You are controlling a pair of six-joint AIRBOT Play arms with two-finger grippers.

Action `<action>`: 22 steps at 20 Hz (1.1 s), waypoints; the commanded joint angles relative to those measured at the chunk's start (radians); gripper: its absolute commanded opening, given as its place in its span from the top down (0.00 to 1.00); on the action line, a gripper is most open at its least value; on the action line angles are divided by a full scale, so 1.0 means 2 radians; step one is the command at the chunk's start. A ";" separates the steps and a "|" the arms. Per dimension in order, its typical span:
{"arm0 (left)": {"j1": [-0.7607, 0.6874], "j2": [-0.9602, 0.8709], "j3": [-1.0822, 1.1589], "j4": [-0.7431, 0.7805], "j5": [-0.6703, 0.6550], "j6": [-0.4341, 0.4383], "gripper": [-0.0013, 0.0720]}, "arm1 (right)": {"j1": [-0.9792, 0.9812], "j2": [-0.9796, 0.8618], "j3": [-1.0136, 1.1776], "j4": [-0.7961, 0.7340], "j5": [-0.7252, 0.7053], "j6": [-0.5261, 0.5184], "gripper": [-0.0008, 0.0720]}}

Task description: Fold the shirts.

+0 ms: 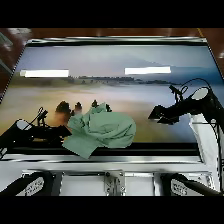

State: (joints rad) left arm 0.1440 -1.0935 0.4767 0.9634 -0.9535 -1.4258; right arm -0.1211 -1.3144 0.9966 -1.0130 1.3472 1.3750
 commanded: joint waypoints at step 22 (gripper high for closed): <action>0.011 -0.131 0.013 -0.113 -0.044 0.139 0.51 | 0.062 -0.032 0.000 0.029 0.004 -0.001 0.05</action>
State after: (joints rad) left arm 0.1913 -1.3170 0.5026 0.7906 -1.0592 -1.1603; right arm -0.0559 -1.3506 0.9962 -0.9497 1.3739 1.3724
